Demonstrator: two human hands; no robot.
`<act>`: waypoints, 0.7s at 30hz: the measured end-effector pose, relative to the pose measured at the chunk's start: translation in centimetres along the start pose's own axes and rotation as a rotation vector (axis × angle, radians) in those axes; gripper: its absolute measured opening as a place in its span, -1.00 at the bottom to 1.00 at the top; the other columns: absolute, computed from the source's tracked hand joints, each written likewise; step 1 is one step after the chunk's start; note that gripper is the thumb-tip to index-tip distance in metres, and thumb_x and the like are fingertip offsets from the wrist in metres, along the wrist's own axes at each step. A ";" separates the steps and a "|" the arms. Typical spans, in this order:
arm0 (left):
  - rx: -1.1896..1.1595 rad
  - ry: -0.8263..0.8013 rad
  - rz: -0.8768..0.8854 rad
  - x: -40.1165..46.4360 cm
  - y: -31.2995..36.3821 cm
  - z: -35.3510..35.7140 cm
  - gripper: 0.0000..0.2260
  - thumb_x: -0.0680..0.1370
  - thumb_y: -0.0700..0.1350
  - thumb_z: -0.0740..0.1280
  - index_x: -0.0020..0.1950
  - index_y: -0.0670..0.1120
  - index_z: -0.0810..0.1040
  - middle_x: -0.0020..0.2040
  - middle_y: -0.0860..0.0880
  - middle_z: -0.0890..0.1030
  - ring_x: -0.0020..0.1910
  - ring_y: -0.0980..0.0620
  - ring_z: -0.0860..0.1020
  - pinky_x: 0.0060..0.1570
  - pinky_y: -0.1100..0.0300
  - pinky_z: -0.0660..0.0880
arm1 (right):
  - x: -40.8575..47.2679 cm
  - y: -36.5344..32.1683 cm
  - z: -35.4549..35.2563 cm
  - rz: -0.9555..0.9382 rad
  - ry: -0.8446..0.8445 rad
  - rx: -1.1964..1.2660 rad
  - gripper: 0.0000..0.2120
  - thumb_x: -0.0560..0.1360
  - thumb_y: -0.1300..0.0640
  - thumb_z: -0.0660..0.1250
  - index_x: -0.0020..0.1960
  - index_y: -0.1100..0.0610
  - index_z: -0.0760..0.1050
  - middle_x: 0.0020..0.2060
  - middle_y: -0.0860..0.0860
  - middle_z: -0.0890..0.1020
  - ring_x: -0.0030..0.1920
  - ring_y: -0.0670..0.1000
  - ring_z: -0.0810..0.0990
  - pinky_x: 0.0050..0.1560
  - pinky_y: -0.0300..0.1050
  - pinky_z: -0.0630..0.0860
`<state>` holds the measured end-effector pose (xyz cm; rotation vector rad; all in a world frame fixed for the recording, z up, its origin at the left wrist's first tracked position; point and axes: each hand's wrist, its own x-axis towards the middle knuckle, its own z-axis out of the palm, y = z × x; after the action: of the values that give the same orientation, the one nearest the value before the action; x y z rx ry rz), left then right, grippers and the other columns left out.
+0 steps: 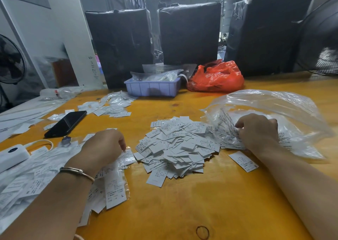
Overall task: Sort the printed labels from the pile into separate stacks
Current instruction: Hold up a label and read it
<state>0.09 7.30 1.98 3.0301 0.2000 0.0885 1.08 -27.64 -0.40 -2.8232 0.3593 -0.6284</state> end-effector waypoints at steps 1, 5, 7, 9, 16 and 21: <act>-0.001 0.011 -0.002 0.0 0.0 0.1 -0.77 0.54 -0.22 0.31 -0.15 0.13 0.58 0.10 0.05 0.56 0.02 0.01 0.51 -0.18 0.18 0.49 | 0.0 0.1 0.1 -0.010 0.027 0.036 -0.77 0.44 0.31 0.34 0.00 0.06 0.63 -0.04 0.00 0.65 0.07 0.10 0.55 0.12 -0.02 0.20; -0.023 0.080 0.006 0.1 0.1 0.4 -0.83 0.54 -0.13 0.36 0.02 0.15 0.58 0.24 0.01 0.51 0.20 -0.04 0.44 -0.10 0.13 0.43 | -0.1 0.2 0.1 -0.049 0.191 0.166 -0.70 0.35 0.43 0.31 -0.05 0.13 0.65 -0.20 0.05 0.67 -0.04 0.16 0.59 0.10 -0.02 0.21; -0.058 0.122 0.034 0.1 0.2 0.5 -0.86 0.53 -0.08 0.39 0.04 0.14 0.58 0.26 0.00 0.50 0.24 -0.05 0.42 -0.08 0.11 0.41 | 0.0 0.3 0.1 -0.022 0.177 0.104 -0.66 0.39 0.33 0.36 0.12 0.08 0.60 -0.06 0.09 0.68 0.07 0.18 0.57 0.14 -0.01 0.24; -0.106 0.160 0.075 0.0 0.6 0.7 -0.88 0.51 -0.03 0.42 0.02 0.14 0.58 0.22 0.02 0.51 0.16 -0.01 0.43 -0.10 0.12 0.41 | 0.2 0.3 0.1 0.019 0.038 -0.025 -0.62 0.46 0.14 0.37 0.28 0.01 0.49 0.14 0.07 0.61 0.20 0.15 0.50 0.17 0.02 0.26; -0.304 0.091 0.243 -0.9 2.4 1.0 -0.90 0.49 0.02 0.45 -0.04 0.16 0.57 0.04 0.13 0.48 0.09 0.08 0.45 -0.07 0.15 0.35 | 0.3 0.7 0.3 0.035 0.110 0.081 -0.81 0.48 0.26 0.31 -0.04 0.04 0.64 -0.11 0.02 0.68 -0.02 0.08 0.54 0.09 -0.04 0.18; -0.383 0.084 0.355 -1.7 3.2 0.9 -0.91 0.49 0.05 0.45 -0.05 0.17 0.57 0.05 0.16 0.52 0.10 0.12 0.47 0.01 0.13 0.43 | 0.0 0.4 0.1 0.030 0.281 0.175 -0.91 0.48 0.19 0.39 -0.09 0.09 0.67 -0.15 0.16 0.68 0.01 0.24 0.56 0.09 0.05 0.31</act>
<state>-1.12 3.81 1.31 2.6460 -0.3148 0.2503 1.07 -27.97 -0.56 -2.5621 0.3729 -1.0014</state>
